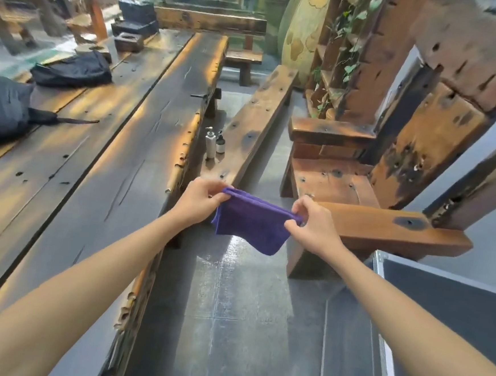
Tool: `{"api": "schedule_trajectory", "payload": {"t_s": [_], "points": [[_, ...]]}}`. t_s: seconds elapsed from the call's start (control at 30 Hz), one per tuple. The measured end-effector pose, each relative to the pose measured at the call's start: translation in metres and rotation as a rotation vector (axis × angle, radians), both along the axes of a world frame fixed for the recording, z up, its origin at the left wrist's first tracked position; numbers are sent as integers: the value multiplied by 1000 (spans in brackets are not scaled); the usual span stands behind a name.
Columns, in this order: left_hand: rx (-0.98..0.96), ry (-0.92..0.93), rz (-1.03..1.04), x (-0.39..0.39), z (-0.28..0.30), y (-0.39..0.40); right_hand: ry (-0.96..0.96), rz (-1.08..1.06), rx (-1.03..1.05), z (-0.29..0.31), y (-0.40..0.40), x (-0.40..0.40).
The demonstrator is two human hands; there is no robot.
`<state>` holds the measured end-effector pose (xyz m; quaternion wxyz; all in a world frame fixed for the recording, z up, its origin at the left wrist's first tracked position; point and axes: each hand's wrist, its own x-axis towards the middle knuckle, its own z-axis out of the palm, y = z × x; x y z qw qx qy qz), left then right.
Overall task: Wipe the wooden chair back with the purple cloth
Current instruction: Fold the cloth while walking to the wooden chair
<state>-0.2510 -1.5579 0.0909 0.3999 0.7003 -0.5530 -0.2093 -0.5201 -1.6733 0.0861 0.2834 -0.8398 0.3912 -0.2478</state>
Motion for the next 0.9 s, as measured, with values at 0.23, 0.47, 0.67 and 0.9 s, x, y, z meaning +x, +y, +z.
{"api": "schedule_trajectory", "payload": {"t_s": [0.23, 0.47, 0.67, 0.9], "points": [[-46, 14, 2, 25, 10, -145, 68, -19, -102, 11, -130, 30], [-51, 72, -56, 79, 14, -310, 76, -117, -140, 10, -287, 78], [-47, 87, -107, 125, 32, -454, 39, -219, -123, 18, -418, 122], [-82, 187, -117, 152, 59, -618, -250, -327, 114, 36, -545, 149]]}}
